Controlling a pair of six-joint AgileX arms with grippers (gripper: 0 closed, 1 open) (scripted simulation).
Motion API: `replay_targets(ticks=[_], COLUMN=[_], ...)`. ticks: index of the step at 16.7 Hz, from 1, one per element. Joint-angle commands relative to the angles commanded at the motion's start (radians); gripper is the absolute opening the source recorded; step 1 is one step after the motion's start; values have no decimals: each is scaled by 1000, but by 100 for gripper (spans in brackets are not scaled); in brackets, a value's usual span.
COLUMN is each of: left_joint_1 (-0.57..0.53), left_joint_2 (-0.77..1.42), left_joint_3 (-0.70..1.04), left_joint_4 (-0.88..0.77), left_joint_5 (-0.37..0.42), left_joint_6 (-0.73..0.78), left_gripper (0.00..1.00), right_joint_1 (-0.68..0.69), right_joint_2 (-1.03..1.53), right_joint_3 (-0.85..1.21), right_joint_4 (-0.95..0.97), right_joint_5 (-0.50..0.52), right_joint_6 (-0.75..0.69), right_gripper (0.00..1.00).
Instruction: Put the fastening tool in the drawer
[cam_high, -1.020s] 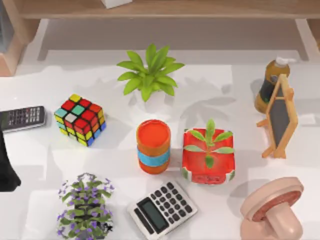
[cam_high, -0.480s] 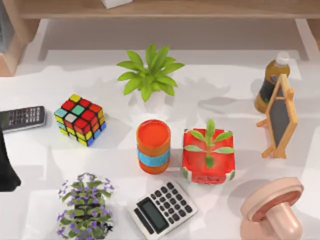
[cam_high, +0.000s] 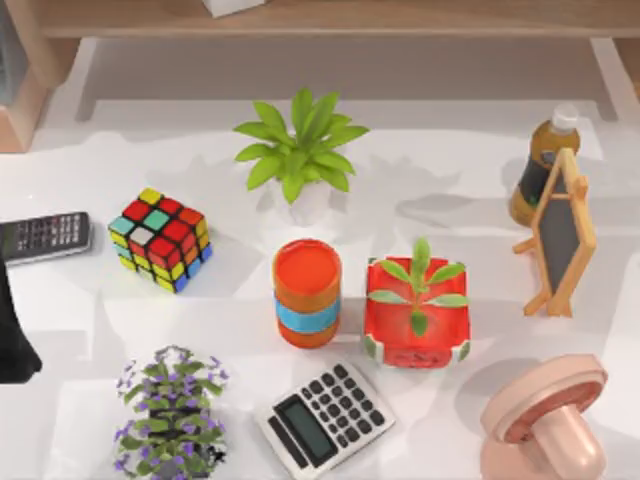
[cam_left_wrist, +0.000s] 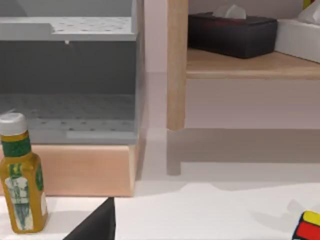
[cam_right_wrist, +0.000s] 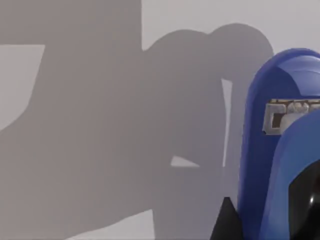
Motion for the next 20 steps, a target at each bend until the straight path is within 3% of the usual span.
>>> replay_targets(ticks=[8, 20], left_joint_1=[0, 0], left_joint_2=[0, 0], left_joint_3=[0, 0], left_joint_4=[0, 0], left_joint_5=[0, 0], left_joint_6=[0, 0], left_gripper=[100, 100], right_joint_1=[0, -1], right_joint_2=[0, -15], right_joint_3=[0, -24], right_joint_4=[0, 18], right_joint_5=[0, -6], right_joint_6=[0, -14], right_gripper=[98, 100])
